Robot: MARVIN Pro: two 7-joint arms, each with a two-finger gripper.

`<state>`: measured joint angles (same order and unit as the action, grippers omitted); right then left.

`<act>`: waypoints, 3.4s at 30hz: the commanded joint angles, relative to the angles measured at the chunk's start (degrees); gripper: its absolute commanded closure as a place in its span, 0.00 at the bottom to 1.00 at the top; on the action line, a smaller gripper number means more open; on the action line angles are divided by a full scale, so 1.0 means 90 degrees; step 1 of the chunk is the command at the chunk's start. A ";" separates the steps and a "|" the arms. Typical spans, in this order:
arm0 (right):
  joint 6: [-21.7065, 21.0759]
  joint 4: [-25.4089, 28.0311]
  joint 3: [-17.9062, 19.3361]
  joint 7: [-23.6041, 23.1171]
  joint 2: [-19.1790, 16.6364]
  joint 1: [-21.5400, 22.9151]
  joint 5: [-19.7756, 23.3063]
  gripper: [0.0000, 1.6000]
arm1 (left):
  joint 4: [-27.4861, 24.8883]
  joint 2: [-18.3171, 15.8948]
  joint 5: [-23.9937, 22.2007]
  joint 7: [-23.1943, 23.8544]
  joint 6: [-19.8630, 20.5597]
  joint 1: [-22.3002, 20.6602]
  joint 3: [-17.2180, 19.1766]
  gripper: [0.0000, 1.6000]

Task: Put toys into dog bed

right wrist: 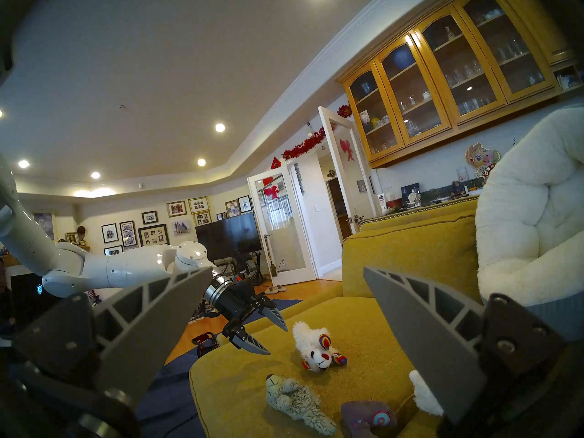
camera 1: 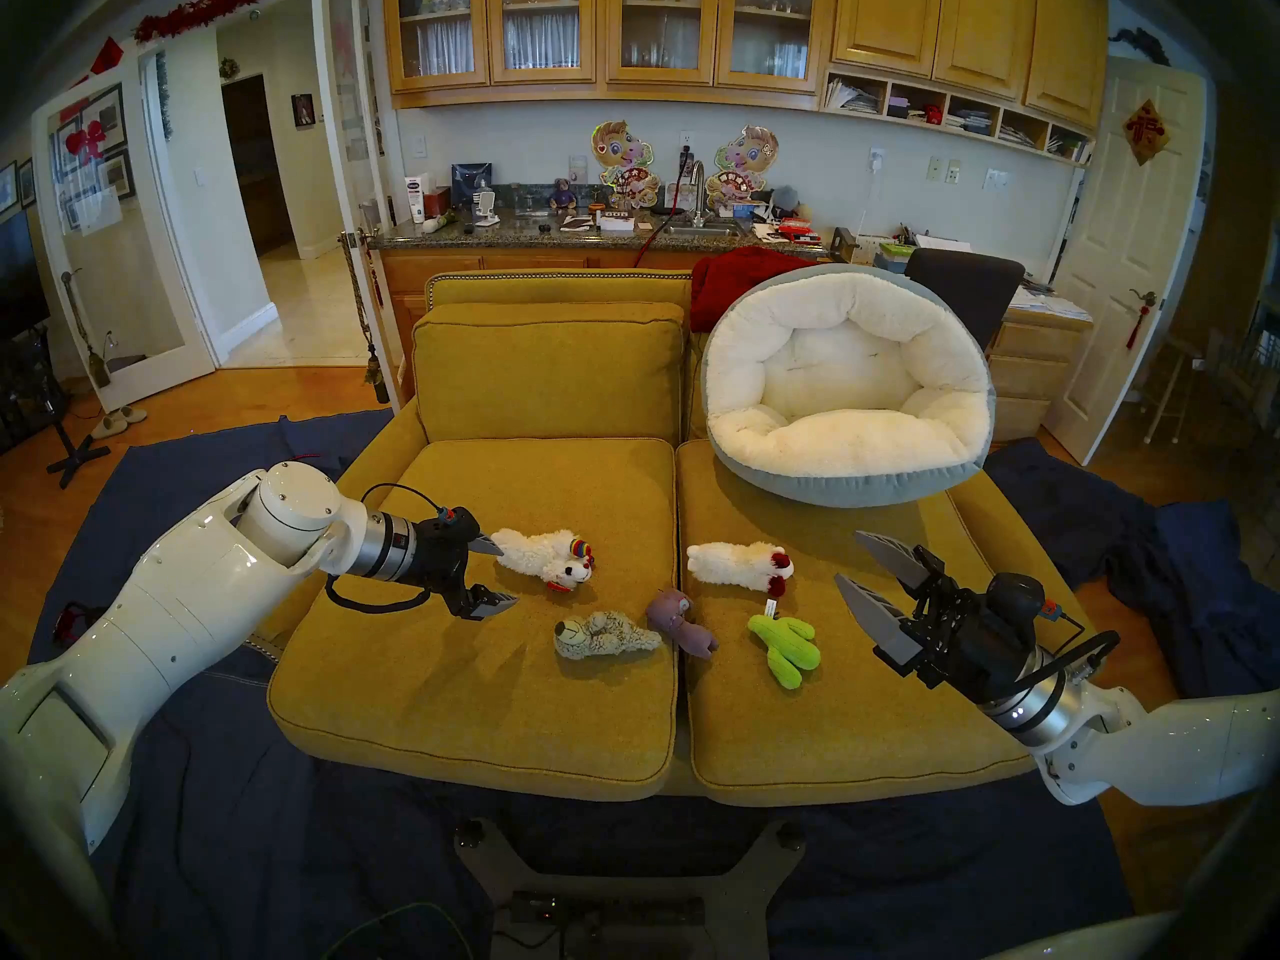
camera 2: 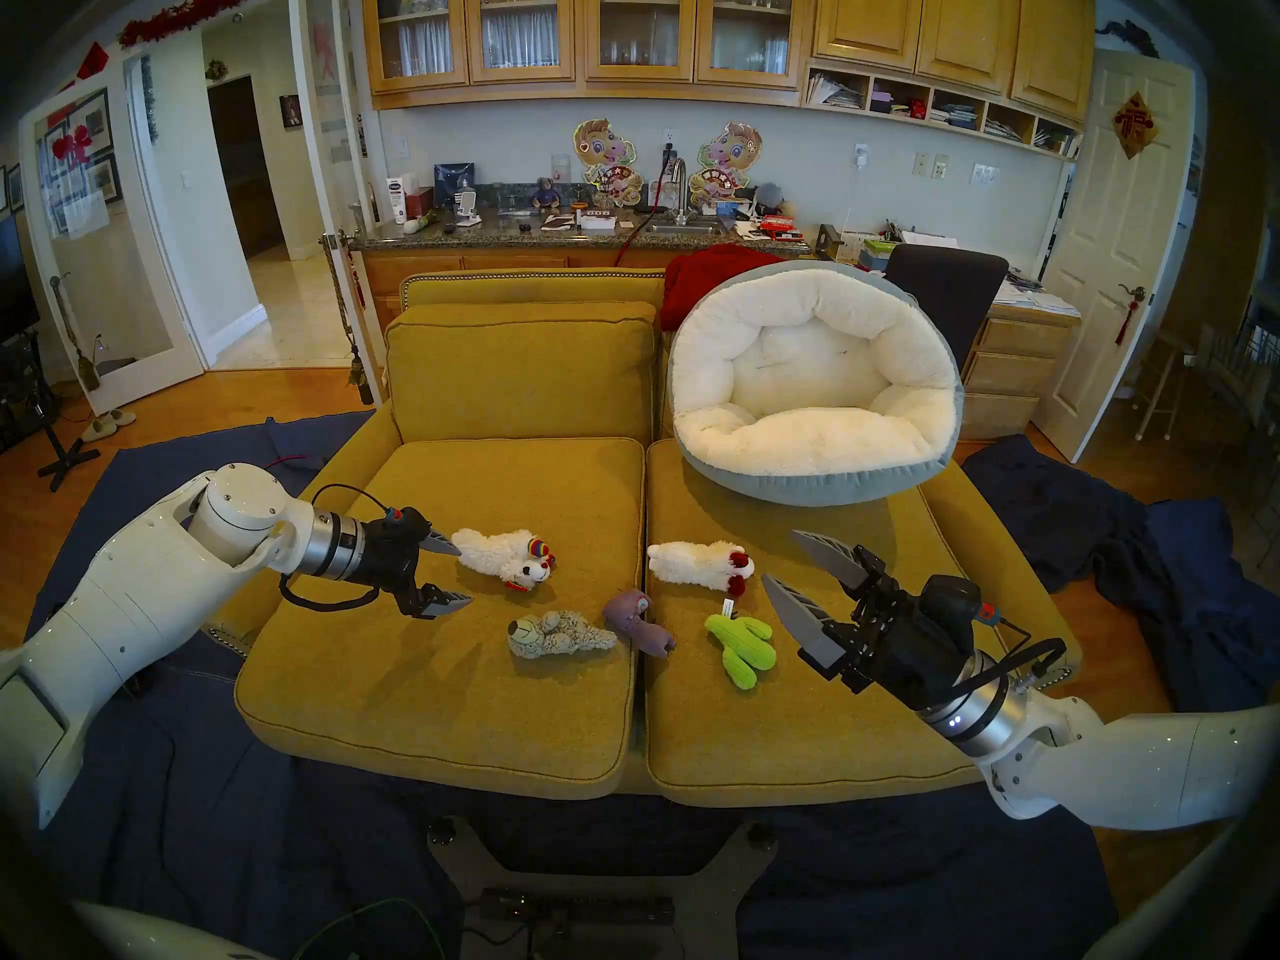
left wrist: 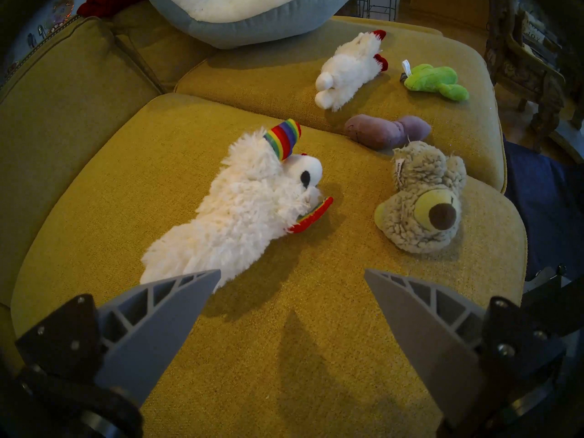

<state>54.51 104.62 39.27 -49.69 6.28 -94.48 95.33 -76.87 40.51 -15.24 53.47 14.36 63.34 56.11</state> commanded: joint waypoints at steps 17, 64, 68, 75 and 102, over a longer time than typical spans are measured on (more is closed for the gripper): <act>-0.0313 -0.0087 0.0248 0.0393 -0.0032 0.0042 -0.0424 0.00 | -0.0052 -0.0009 -0.0028 -0.0002 -0.0008 -0.0170 0.0103 0.00; -0.3248 0.0358 0.0312 0.4734 0.0731 0.0691 -0.3959 0.00 | -0.0055 -0.0012 -0.0030 -0.0008 -0.0009 -0.0168 0.0100 0.00; -0.3522 0.0284 0.0264 0.5145 0.0819 0.0717 -0.4179 0.00 | -0.0054 -0.0012 -0.0030 -0.0007 -0.0008 -0.0169 0.0100 0.00; -0.4057 -0.0010 0.0238 0.5367 0.1221 0.0862 -0.4259 0.00 | -0.0054 -0.0012 -0.0031 -0.0007 -0.0008 -0.0169 0.0100 0.00; -0.5576 -0.0819 0.0142 0.5141 0.1956 0.1312 -0.4705 0.00 | -0.0054 -0.0012 -0.0031 -0.0008 -0.0008 -0.0170 0.0099 0.00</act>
<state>5.10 97.98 39.87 -3.36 23.16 -84.59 54.10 -76.86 40.43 -15.26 53.26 14.35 63.49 56.03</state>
